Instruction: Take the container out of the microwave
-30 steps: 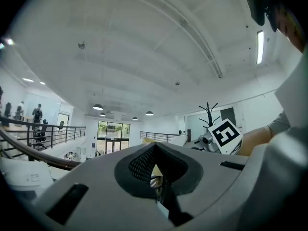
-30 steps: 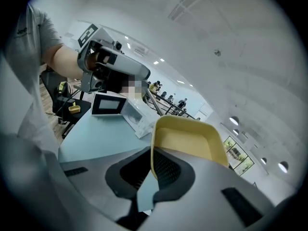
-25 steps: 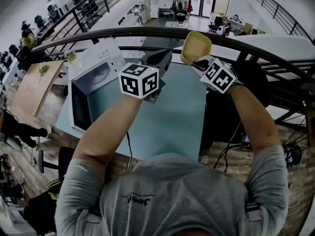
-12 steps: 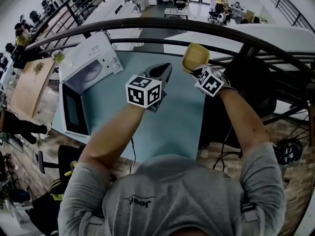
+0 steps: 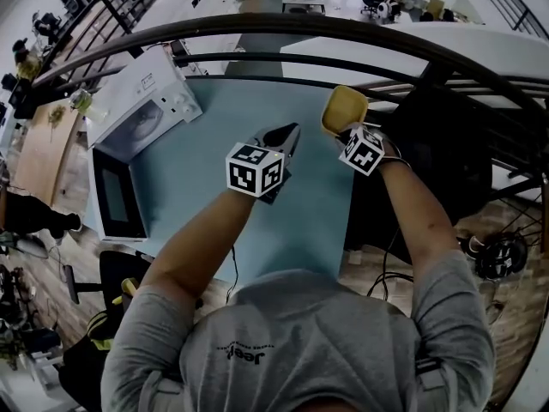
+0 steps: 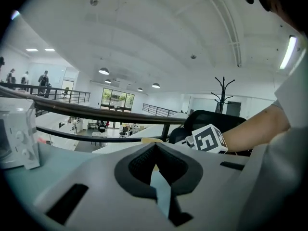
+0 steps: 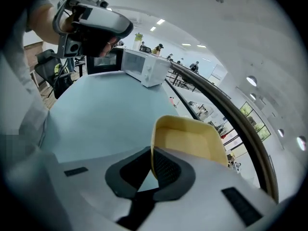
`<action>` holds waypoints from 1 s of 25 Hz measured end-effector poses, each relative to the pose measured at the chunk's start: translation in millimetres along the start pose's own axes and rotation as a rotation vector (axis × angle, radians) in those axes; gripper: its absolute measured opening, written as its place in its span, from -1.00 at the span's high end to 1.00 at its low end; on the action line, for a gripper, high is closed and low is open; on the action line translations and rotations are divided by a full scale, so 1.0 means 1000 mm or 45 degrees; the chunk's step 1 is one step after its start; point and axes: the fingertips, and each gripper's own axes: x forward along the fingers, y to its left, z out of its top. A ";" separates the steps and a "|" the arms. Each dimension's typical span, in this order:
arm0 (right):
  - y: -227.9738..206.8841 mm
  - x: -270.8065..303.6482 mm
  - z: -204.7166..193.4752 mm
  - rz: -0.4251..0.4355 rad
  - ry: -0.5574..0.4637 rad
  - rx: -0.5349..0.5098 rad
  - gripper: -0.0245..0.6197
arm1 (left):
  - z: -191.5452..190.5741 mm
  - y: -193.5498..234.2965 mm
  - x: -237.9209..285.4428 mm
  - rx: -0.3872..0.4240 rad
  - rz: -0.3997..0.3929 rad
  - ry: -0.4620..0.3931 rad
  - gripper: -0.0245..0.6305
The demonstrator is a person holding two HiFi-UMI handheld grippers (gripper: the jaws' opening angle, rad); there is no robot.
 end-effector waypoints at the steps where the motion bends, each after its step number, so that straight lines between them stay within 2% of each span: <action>1: 0.002 0.005 -0.006 0.010 0.011 -0.009 0.84 | -0.006 0.000 0.004 -0.008 -0.002 0.010 0.91; 14: 0.011 0.061 -0.066 0.089 0.096 -0.008 0.84 | -0.071 0.003 0.046 -0.072 -0.004 0.127 0.91; 25: 0.027 0.085 -0.084 0.128 0.104 -0.058 0.84 | -0.103 0.007 0.062 -0.105 -0.009 0.188 0.91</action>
